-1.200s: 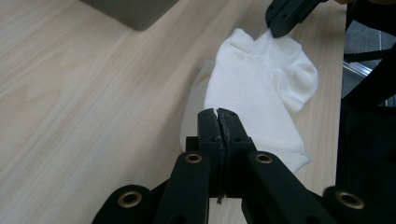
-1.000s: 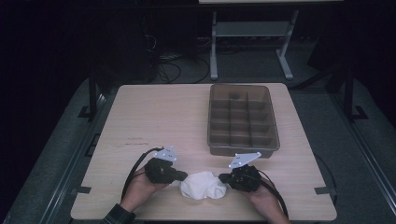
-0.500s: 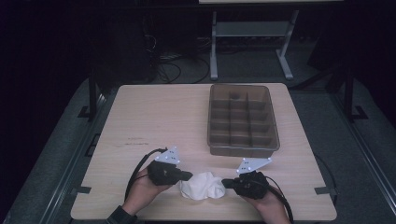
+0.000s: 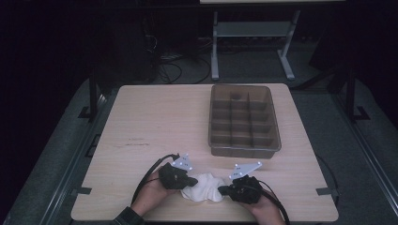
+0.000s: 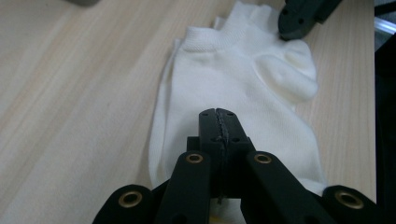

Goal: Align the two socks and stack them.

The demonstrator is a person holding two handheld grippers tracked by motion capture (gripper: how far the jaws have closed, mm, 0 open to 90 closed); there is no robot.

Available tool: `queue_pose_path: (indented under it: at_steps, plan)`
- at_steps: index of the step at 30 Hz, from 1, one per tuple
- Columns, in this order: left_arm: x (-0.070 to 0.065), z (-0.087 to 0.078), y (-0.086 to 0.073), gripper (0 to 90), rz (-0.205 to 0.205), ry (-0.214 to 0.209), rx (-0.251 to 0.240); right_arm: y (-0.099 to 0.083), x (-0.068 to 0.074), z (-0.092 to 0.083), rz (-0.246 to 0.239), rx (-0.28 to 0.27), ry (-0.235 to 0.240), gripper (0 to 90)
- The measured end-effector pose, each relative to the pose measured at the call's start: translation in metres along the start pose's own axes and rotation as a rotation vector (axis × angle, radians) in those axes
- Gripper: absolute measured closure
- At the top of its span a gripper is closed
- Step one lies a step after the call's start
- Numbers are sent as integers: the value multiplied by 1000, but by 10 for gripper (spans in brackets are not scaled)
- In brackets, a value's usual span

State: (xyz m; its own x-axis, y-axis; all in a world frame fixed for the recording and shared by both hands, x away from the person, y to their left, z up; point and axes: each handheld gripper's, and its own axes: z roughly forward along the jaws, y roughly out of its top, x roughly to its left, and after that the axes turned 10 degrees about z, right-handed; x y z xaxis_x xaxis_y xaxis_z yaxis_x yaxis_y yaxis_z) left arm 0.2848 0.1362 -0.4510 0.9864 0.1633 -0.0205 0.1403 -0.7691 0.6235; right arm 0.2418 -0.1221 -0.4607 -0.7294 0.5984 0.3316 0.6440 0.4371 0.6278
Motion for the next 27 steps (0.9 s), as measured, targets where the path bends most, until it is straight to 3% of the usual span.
queue_pose_path:
  at_steps: [6,18,22,27]
  plan:
    - [-4,0,-3,900,-3,-18,13,4,-5,7,-7,25,-23,899]
    - [-21,5,0,900,13,-68,4,26,-20,18,-43,16,-102,899]
    - [-25,6,1,900,22,-87,0,30,-23,21,-44,12,-103,899]
    - [-24,-1,6,900,34,-64,-32,31,-24,22,-48,10,-104,899]
